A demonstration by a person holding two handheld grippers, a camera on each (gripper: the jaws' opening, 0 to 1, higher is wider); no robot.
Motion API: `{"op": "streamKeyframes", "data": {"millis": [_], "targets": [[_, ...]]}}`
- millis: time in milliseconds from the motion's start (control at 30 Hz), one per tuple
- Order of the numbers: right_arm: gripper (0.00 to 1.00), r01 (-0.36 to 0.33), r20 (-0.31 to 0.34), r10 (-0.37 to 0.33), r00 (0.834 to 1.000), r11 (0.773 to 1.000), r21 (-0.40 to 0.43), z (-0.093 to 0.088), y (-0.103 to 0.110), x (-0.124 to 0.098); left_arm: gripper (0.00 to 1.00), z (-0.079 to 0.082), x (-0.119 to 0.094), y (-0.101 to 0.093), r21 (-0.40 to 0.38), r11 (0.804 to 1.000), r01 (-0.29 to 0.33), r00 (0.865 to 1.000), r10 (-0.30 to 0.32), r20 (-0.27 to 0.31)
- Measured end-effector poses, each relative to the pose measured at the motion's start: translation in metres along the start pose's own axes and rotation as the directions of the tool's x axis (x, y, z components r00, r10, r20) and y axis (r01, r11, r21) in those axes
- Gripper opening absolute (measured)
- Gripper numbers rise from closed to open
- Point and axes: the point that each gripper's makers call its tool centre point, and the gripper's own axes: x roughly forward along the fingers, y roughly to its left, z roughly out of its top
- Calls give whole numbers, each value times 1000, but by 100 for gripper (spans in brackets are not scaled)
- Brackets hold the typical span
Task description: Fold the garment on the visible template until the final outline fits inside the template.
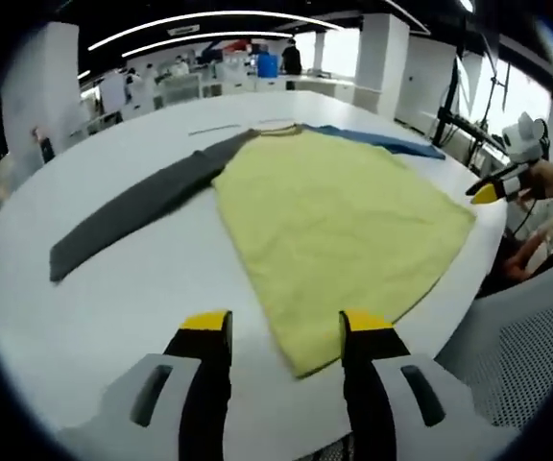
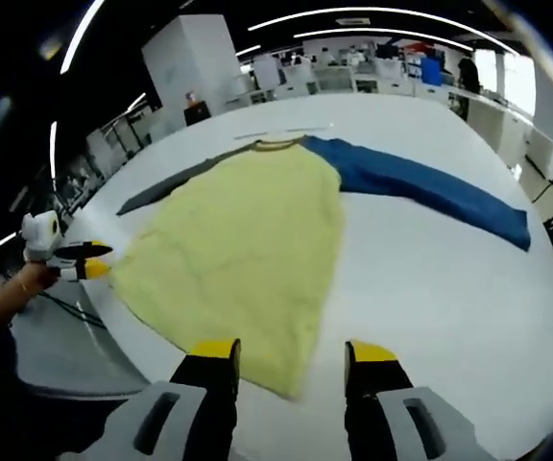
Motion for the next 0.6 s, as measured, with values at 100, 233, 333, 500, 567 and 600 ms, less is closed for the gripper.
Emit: {"op": "streamKeyframes", "data": {"millis": [100, 233, 333, 500, 567, 600], "targets": [[50, 5, 29, -5, 1000, 1000, -7, 10, -1, -3, 50, 8, -2, -1, 16, 1000, 10, 999, -11, 39], [59, 10, 56, -10, 998, 1000, -2, 19, -8, -4, 60, 21, -4, -6, 21, 999, 34, 995, -36, 88], [64, 37, 70, -36, 997, 999, -10, 25, -20, -5, 68, 34, -7, -14, 16, 998, 68, 987, -69, 142], [70, 85, 106, -79, 991, 995, -57, 35, -49, -4, 82, 51, -8, -20, 25, 995, 94, 972, -97, 214], [72, 116, 128, -105, 986, 990, -77, 40, -64, -4, 85, 54, -9, -21, 32, 995, 96, 970, -100, 220], [72, 120, 125, -111, 986, 990, -68, 42, -71, -4, 87, 56, -10, -22, 39, 994, 99, 969, -105, 225]]}}
